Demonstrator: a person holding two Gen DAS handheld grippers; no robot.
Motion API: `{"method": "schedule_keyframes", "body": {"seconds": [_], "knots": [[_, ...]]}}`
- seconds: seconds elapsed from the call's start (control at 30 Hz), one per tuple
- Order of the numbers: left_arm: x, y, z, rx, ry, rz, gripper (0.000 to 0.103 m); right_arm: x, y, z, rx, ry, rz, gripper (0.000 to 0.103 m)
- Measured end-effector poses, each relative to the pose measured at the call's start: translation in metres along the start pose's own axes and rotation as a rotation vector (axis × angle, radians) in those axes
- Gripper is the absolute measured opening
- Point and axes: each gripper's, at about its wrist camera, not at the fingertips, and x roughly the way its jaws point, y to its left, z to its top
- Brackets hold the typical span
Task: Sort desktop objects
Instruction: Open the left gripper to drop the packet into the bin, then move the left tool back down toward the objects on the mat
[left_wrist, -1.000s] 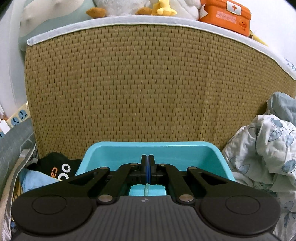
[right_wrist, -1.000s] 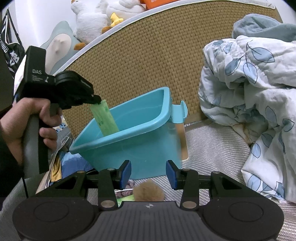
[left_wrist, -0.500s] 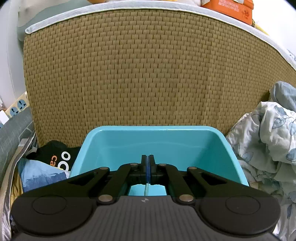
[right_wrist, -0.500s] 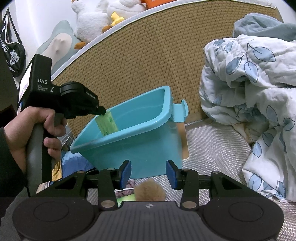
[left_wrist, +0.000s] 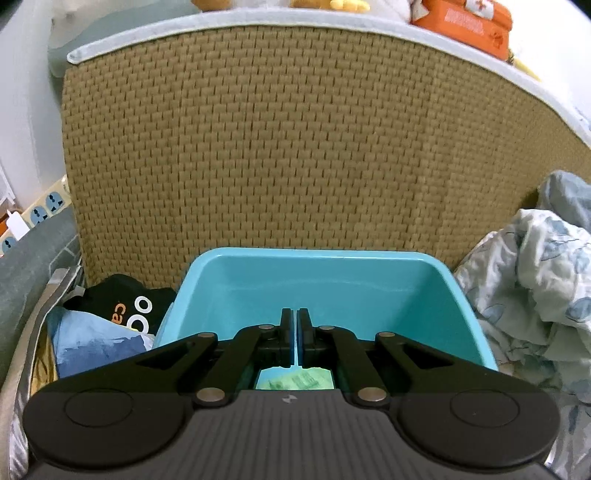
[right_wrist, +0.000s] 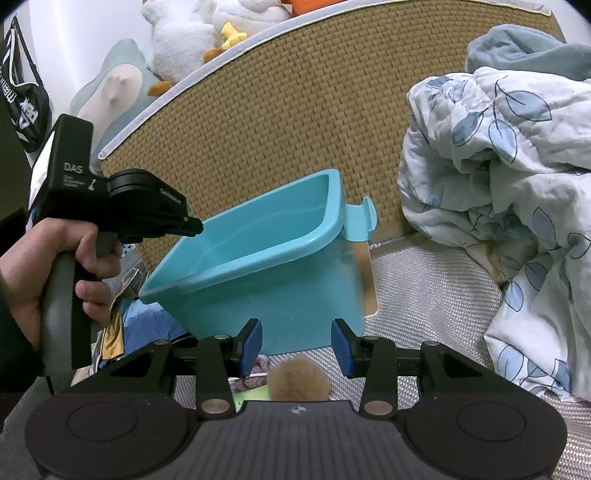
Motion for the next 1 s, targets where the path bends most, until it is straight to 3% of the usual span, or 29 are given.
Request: {"method": "schedule_keyframes", "body": {"seconds": [0.27,0.4,0.5,0.6,0.9,1.0], "knots": [[-0.048,0.007,-0.024,-0.032,-0.044,-0.071,0.005,-0.002,-0.002,0.001,0.007,-0.008,-0.009,0.046],[-0.066,0.000,-0.042,0.013,-0.046,-0.081,0.006,-0.003,-0.002,0.001,0.004,-0.009,-0.013,0.046],[-0.074,-0.003,-0.057,0.031,-0.029,-0.085,0.010,-0.003,-0.003,0.001,0.001,-0.011,-0.017,0.046],[-0.078,-0.005,-0.074,0.030,-0.011,-0.086,0.020,-0.004,-0.004,0.001,-0.001,-0.013,-0.022,0.046],[-0.067,0.004,-0.121,-0.029,0.105,-0.104,0.021,-0.004,-0.005,0.000,-0.006,-0.007,-0.029,0.045],[-0.067,0.005,-0.132,-0.033,0.120,-0.097,0.026,-0.004,-0.005,0.000,-0.005,-0.006,-0.030,0.045]]}}
